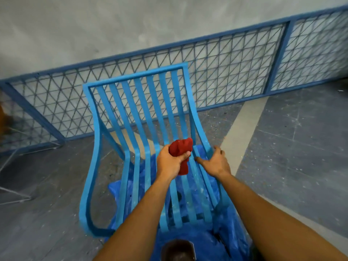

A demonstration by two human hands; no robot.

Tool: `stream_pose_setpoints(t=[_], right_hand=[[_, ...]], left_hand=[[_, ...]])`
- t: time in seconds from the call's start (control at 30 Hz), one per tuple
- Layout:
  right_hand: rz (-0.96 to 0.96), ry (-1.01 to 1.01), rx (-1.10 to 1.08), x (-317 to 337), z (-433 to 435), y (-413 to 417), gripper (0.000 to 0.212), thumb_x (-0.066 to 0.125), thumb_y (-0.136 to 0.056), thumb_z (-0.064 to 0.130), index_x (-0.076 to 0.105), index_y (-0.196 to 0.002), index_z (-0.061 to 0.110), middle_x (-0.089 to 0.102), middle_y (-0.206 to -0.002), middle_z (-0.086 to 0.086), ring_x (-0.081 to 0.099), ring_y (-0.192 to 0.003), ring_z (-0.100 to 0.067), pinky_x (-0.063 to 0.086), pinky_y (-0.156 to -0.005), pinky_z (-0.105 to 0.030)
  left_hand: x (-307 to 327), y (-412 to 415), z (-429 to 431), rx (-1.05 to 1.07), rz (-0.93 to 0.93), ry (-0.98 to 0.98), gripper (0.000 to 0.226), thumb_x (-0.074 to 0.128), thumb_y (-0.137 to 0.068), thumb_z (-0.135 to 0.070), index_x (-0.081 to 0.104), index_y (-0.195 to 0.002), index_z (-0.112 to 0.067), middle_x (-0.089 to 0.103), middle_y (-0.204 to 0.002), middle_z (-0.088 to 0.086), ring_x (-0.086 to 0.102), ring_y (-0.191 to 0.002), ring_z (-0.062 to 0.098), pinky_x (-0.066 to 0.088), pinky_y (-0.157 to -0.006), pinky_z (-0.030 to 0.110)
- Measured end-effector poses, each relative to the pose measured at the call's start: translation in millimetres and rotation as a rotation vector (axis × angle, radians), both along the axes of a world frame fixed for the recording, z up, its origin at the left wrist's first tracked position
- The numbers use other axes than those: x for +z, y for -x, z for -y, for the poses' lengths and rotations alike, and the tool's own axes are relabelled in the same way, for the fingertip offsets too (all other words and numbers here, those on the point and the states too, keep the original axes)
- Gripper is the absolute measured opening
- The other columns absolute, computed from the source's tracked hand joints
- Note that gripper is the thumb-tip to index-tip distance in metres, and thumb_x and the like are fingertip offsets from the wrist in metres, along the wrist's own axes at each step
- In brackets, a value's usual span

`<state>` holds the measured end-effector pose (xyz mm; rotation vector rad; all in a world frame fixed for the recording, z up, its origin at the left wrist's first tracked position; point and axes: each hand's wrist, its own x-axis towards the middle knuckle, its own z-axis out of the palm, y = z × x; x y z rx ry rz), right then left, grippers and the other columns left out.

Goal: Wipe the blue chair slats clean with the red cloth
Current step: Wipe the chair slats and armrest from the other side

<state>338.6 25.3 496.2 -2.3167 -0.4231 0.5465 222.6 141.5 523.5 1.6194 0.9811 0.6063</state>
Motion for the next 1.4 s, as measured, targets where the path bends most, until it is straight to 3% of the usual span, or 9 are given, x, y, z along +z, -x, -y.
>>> stream_pose_setpoints(t=[0.13, 0.33, 0.43, 0.57, 0.73, 0.93, 1.17, 1.3, 1.4], right_hand=[[-0.146, 0.005, -0.067, -16.5, -17.7, -19.3, 0.108, 0.081, -0.069, 0.056, 0.029, -0.152, 0.009, 0.044, -0.149, -0.017, 0.048, -0.133, -0.037, 0.044, -0.106, -0.046], [-0.209, 0.101, -0.129, -30.9, -14.7, -32.8, 0.055, 0.072, -0.072, 0.047, 0.071, -0.112, 0.01, 0.072, -0.113, -0.017, 0.068, -0.102, -0.035, 0.057, -0.086, -0.039], [-0.178, 0.14, -0.146, -29.7, -17.4, -32.2, 0.048, 0.069, -0.07, 0.047, 0.072, -0.104, 0.013, 0.074, -0.106, -0.012, 0.07, -0.096, -0.034, 0.059, -0.084, -0.039], [-0.109, 0.189, -0.159, -34.6, -19.7, -33.8, 0.051, 0.064, -0.073, 0.051, 0.073, -0.1, 0.01, 0.074, -0.104, -0.014, 0.07, -0.094, -0.035, 0.059, -0.084, -0.039], [-0.063, 0.265, -0.165, -36.3, -23.5, -34.4, 0.065, 0.058, -0.074, 0.063, 0.07, -0.107, 0.008, 0.072, -0.112, -0.015, 0.068, -0.102, -0.035, 0.056, -0.089, -0.039], [-0.062, 0.301, -0.147, -30.0, -24.3, -31.7, 0.076, 0.059, -0.072, 0.067, 0.063, -0.119, 0.007, 0.068, -0.122, -0.015, 0.066, -0.109, -0.035, 0.053, -0.094, -0.04], [0.007, 0.158, -0.113, -20.7, -19.2, -23.4, 0.066, 0.058, -0.063, 0.066, 0.054, -0.112, 0.021, 0.069, -0.097, -0.004, 0.069, -0.084, -0.03, 0.059, -0.079, -0.043], [0.105, 0.063, -0.124, -18.6, -16.1, -17.1, 0.056, 0.052, -0.076, 0.059, 0.032, -0.116, 0.027, 0.062, -0.106, -0.005, 0.066, -0.086, -0.031, 0.056, -0.08, -0.047], [0.159, -0.025, -0.166, -23.2, -15.6, -17.9, 0.035, 0.041, -0.091, 0.046, 0.032, -0.117, 0.023, 0.062, -0.112, -0.012, 0.064, -0.086, -0.035, 0.052, -0.079, -0.048]], left_hand=[[-1.9, -42.2, -20.1, -0.04, -0.118, -0.064, 0.042, 0.085, -0.073, -0.031, 0.058, -0.103, -0.021, 0.069, -0.094, -0.003, 0.066, -0.084, 0.014, 0.054, -0.078, 0.034], [-16.8, -127.0, -60.2, -0.119, -0.073, 0.161, 0.047, 0.063, -0.07, -0.014, 0.05, -0.115, -0.012, 0.078, -0.086, 0.005, 0.074, -0.071, 0.023, 0.063, -0.068, 0.043], [-4.6, -156.5, -72.1, -0.058, -0.164, -0.113, 0.045, 0.069, -0.067, -0.032, 0.047, -0.107, -0.029, 0.071, -0.103, 0.002, 0.07, -0.085, 0.025, 0.061, -0.074, 0.046], [7.4, -186.6, -74.0, -0.142, -0.296, -0.442, 0.043, 0.067, -0.083, -0.009, 0.046, -0.121, -0.012, 0.051, -0.126, 0.011, 0.056, -0.109, 0.032, 0.052, -0.091, 0.049], [-14.9, -195.7, -71.4, -0.508, -0.548, -0.573, 0.05, 0.06, -0.088, -0.015, 0.047, -0.136, -0.007, 0.043, -0.142, 0.01, 0.046, -0.129, 0.035, 0.043, -0.105, 0.046], [-31.4, -157.0, -50.6, -0.789, -0.507, -0.72, 0.056, 0.062, -0.09, -0.025, 0.047, -0.142, -0.01, 0.046, -0.149, 0.01, 0.039, -0.14, 0.029, 0.03, -0.118, 0.037], [-34.1, -94.6, -88.2, -0.788, -0.572, -0.555, 0.031, 0.059, -0.087, -0.006, 0.064, -0.108, -0.028, 0.068, -0.107, 0.0, 0.066, -0.098, 0.023, 0.055, -0.086, 0.043], [-32.6, -71.8, -98.2, -0.593, -0.432, -0.357, 0.041, 0.053, -0.097, -0.002, 0.056, -0.132, -0.024, 0.063, -0.117, 0.001, 0.06, -0.087, 0.02, 0.049, -0.067, 0.028], [-28.7, -88.3, -82.6, -0.477, -0.184, -0.305, 0.045, 0.05, -0.096, -0.001, 0.053, -0.129, -0.032, 0.069, -0.114, -0.002, 0.068, -0.076, 0.022, 0.056, -0.055, 0.04]])
